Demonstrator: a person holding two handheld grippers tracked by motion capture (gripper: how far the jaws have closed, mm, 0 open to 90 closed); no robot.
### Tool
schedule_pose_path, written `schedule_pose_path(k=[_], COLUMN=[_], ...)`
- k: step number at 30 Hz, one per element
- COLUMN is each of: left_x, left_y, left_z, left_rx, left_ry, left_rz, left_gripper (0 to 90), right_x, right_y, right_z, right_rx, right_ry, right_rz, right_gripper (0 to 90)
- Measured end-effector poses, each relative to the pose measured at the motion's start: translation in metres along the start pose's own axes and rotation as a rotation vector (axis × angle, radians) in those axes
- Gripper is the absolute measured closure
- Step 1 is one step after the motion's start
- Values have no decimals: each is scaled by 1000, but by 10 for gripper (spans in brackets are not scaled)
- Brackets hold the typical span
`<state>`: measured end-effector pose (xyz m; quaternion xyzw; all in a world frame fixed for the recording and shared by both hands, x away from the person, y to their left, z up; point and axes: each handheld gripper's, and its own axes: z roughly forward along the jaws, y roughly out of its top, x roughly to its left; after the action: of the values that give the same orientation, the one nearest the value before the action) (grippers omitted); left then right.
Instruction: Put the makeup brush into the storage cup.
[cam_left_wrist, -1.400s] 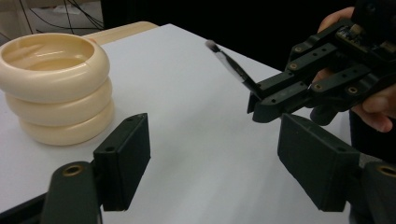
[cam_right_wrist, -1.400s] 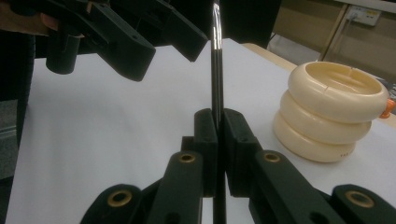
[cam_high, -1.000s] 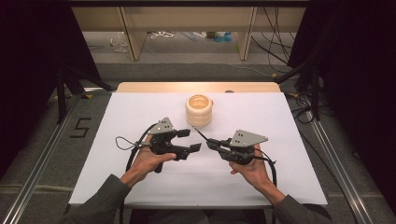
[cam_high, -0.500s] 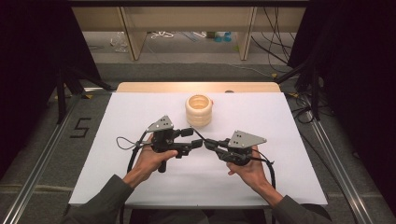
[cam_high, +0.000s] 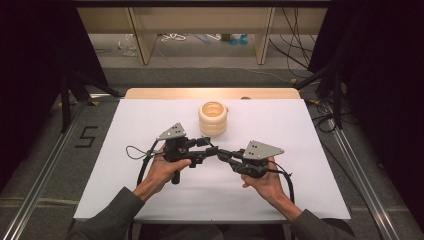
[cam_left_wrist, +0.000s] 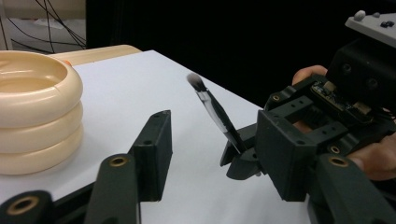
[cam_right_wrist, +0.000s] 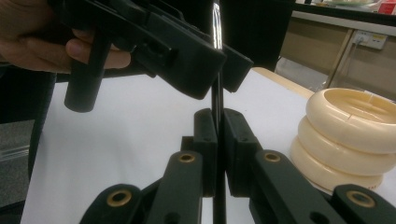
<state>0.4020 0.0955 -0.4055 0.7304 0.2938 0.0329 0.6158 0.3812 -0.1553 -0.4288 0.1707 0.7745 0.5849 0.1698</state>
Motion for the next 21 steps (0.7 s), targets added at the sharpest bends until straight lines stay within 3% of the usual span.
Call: schedule_pose_path(k=[21], left_x=[-1], left_y=[-1], left_z=[2], left_rx=[-28], left_ry=[-38], left_rz=[-19], left_gripper=[637], right_x=[1], right_y=[1], right_z=[1], right_rx=[-35], right_ry=[-9], right_rz=[15], right_gripper=[852])
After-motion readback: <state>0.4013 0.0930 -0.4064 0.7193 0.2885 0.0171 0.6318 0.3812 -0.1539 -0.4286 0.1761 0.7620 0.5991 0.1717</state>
